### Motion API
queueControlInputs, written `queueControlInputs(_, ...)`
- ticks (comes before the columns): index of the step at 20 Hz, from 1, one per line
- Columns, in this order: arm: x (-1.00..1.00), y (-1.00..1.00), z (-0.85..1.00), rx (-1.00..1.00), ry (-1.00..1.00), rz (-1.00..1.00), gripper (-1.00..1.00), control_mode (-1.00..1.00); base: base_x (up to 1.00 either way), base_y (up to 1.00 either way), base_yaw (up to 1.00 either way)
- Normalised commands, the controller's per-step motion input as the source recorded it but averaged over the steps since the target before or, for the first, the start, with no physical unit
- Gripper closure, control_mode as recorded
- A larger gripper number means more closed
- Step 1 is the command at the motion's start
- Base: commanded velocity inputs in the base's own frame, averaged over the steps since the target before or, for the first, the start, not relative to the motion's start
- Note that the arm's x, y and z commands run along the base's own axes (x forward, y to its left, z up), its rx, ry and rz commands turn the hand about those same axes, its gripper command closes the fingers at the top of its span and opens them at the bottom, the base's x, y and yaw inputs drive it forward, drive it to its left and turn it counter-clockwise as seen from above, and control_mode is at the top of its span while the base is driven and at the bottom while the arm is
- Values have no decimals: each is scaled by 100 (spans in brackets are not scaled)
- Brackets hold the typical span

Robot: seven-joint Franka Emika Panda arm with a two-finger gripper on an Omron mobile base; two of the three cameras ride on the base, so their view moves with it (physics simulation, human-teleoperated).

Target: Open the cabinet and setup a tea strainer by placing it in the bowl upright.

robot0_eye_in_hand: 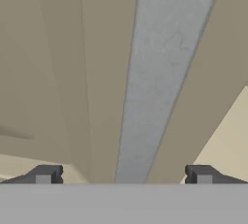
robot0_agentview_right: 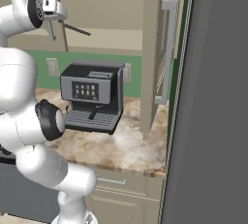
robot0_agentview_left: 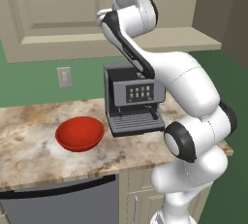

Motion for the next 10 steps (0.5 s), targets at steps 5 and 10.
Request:
queueControlInputs(5,0,0,0,0,0,0,-100,-100,0,0,0)
queueControlInputs(10,0,0,0,0,0,0,100,-100,0,0,0)
